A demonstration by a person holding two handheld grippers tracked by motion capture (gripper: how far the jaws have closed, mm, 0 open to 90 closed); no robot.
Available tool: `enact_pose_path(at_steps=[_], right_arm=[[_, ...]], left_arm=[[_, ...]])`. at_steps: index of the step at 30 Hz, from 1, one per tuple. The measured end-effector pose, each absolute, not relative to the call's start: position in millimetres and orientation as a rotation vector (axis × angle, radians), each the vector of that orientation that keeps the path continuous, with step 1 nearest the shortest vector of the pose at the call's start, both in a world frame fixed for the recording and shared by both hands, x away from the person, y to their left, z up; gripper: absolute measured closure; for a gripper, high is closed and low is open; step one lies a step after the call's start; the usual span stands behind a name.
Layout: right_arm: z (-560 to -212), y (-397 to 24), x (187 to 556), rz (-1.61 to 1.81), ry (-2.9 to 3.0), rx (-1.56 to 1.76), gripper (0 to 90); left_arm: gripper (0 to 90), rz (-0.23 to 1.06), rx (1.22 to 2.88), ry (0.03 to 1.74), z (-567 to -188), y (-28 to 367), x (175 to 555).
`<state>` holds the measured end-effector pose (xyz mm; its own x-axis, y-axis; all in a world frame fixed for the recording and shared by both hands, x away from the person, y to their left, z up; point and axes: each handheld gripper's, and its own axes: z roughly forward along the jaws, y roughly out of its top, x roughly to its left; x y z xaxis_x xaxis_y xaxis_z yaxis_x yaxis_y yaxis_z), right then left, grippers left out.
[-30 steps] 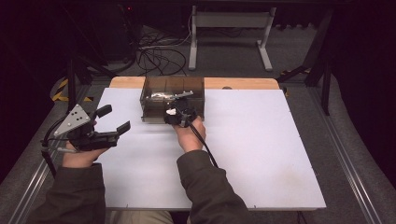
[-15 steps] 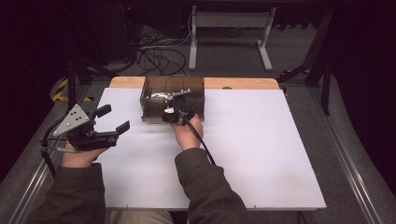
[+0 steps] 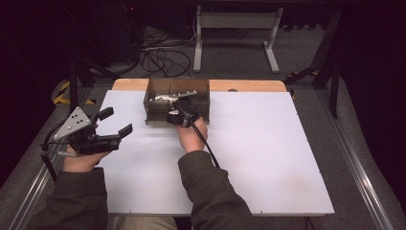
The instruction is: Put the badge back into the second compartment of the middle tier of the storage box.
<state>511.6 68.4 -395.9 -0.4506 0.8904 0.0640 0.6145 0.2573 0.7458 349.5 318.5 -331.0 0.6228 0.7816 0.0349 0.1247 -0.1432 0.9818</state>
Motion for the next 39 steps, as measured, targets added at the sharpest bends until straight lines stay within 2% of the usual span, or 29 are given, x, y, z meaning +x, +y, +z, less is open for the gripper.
enact_pose_path(at_steps=[25,32,39], right_arm=[[-395,69,512,1.1,2.153,1.393,32.1],[-390,67,508,1.101,2.162,1.359,36.6],[-393,66,508,1.09,2.163,1.342,35.5]], left_arm=[[14.1,0.682,1.63,0.763,-330,322,349],[14.1,0.682,1.631,0.763,-330,322,349],[13.9,0.682,1.628,0.766,-330,322,349]])
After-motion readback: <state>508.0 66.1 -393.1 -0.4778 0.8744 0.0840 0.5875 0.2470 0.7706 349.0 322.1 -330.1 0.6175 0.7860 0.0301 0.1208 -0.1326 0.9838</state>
